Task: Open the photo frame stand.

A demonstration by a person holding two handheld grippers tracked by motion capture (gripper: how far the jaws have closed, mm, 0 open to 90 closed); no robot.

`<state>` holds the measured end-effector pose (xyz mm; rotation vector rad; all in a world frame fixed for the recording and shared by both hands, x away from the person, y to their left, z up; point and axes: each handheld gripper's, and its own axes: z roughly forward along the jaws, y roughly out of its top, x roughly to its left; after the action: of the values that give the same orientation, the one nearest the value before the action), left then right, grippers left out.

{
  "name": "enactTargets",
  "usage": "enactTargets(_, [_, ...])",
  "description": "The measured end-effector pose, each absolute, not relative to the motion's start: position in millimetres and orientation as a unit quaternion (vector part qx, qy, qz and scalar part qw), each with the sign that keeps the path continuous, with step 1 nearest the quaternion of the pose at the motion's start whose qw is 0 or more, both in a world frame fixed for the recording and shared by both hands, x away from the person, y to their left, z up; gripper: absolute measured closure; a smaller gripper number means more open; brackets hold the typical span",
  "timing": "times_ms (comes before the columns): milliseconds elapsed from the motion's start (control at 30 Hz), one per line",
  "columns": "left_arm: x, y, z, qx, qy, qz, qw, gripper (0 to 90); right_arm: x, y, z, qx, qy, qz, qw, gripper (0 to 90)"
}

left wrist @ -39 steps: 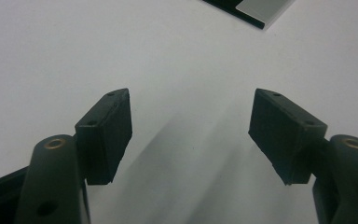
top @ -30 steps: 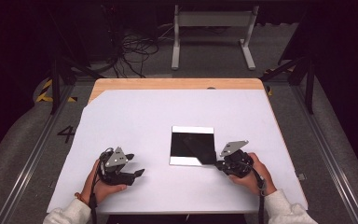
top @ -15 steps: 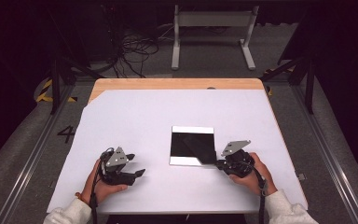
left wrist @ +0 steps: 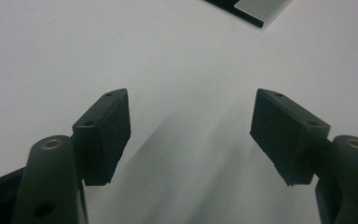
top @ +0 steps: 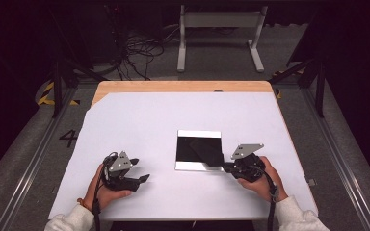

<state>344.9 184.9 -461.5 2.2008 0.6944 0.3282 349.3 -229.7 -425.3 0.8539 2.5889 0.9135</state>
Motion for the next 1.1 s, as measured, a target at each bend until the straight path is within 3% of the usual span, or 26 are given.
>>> enactTargets(1100, [345.2, 185.8, -461.4, 0.87, 0.273, 0.128, 0.391, 28.8, 347.0, -232.2, -416.0, 0.295, 0.87, 0.368, 0.145, 81.9])
